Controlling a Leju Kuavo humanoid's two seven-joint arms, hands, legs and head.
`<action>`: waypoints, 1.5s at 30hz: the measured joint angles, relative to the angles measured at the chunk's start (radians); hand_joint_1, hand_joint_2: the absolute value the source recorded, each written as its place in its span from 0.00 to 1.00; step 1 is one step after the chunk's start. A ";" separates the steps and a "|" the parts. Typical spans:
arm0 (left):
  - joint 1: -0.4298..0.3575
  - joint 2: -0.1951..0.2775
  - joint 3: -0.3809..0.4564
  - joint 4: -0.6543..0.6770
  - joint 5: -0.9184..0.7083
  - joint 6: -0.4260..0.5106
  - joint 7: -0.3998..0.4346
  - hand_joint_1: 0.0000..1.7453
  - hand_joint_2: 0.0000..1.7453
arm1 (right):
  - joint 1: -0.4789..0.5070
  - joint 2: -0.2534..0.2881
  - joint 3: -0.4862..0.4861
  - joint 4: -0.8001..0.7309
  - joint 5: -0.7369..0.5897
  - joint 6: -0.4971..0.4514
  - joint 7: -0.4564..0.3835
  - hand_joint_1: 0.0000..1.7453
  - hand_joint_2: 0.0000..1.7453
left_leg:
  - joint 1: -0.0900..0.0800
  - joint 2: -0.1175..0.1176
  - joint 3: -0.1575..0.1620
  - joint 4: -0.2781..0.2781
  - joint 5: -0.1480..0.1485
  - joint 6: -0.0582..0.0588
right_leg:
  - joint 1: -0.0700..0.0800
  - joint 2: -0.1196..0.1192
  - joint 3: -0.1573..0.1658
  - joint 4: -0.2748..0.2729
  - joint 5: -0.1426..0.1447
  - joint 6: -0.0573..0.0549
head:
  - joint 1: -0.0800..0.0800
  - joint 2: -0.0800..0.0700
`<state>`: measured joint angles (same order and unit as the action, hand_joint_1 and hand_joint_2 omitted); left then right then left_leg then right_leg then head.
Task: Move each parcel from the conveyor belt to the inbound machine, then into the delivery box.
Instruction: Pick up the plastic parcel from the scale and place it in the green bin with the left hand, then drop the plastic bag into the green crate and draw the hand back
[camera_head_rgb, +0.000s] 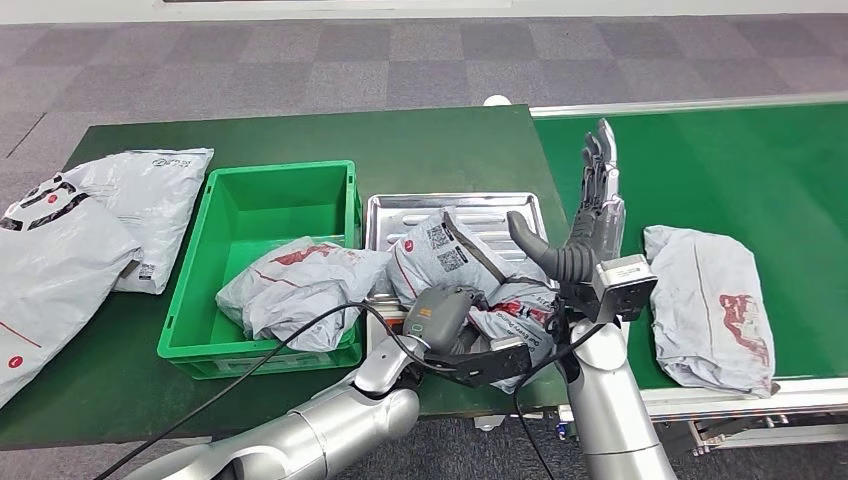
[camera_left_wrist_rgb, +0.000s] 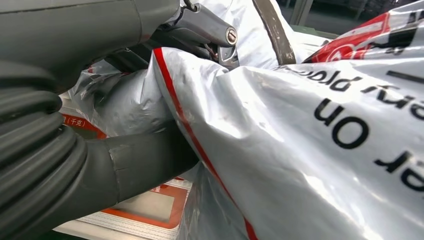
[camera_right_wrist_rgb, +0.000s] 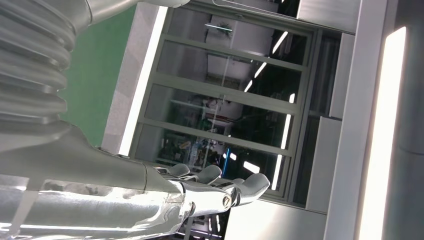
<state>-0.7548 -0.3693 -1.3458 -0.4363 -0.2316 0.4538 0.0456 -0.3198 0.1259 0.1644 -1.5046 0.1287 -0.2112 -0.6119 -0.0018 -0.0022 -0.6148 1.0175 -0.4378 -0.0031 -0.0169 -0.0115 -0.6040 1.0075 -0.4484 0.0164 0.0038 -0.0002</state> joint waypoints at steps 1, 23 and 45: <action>0.000 0.000 0.000 0.000 0.001 0.003 -0.002 1.00 1.00 | 0.000 0.000 0.000 0.000 0.000 0.000 0.000 0.00 1.00 | 0.000 0.000 0.000 0.000 0.000 0.000 | 0.000 0.000 0.000 0.000 0.000 0.000 | 0.000 0.000; 0.184 0.042 0.732 -0.393 0.023 0.251 -0.765 1.00 1.00 | -0.017 -0.022 0.000 0.037 -0.048 -0.053 -0.023 0.00 1.00 | 0.000 0.008 0.000 0.000 -0.001 -0.001 | 0.000 0.007 -0.003 0.000 0.001 -0.001 | 0.000 0.000; 0.308 0.074 1.128 -0.631 -0.438 0.249 -0.673 1.00 1.00 | 0.096 -0.068 -0.015 -0.020 -0.046 -0.099 -0.018 0.00 1.00 | 0.000 0.006 -0.001 0.000 -0.001 0.000 | 0.000 0.005 -0.003 0.000 0.000 -0.001 | 0.000 0.000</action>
<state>-0.4472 -0.2952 -0.2183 -1.0668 -0.6692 0.7027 -0.6276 -0.2240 0.0584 0.1495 -1.5243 0.0824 -0.3100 -0.6299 -0.0015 0.0034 -0.6155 1.0173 -0.4388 -0.0034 -0.0167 -0.0061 -0.6071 1.0075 -0.4480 0.0155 0.0036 -0.0001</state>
